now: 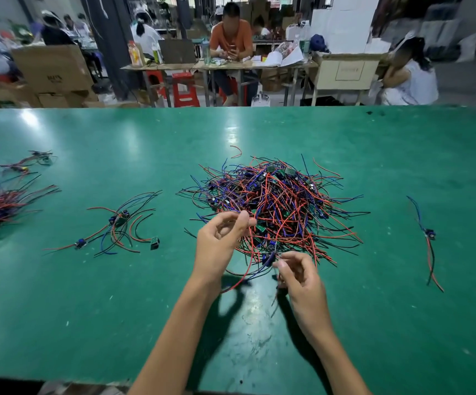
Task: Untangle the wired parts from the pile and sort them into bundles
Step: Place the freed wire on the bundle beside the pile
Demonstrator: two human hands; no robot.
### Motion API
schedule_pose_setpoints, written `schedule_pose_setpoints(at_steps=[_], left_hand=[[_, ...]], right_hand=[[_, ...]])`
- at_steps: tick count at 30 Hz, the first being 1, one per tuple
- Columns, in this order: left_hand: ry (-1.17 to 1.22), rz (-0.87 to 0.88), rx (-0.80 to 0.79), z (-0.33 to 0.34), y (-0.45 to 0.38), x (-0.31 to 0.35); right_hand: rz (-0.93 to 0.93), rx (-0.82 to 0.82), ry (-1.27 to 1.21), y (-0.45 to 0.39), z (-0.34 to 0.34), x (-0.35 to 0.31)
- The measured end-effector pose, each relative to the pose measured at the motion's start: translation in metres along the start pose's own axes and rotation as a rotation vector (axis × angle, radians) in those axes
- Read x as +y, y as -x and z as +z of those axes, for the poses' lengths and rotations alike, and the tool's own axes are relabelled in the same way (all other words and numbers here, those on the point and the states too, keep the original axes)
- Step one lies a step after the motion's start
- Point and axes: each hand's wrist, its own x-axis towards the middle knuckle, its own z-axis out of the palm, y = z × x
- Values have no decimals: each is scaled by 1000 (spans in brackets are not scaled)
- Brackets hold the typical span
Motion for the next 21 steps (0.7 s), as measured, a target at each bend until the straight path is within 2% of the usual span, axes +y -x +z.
schedule_pose_setpoints(at_steps=[3, 5, 8, 12, 18, 21], left_hand=[[116, -6, -106, 3, 1, 14], [96, 30, -141, 4, 4, 15], [19, 51, -159, 6, 7, 10], [-107, 55, -105, 8, 7, 1], [-150, 40, 13, -5, 2, -10], [-243, 79, 125, -33, -13, -10]], right_hand=[[-69, 84, 139, 2, 1, -1], [-162, 120, 265, 6, -1, -4], [-213, 150, 291, 8, -5, -5], [-159, 135, 286, 7, -6, -4], [-121, 65, 404, 7, -5, 2], [-127, 108, 423, 5, -6, 2]])
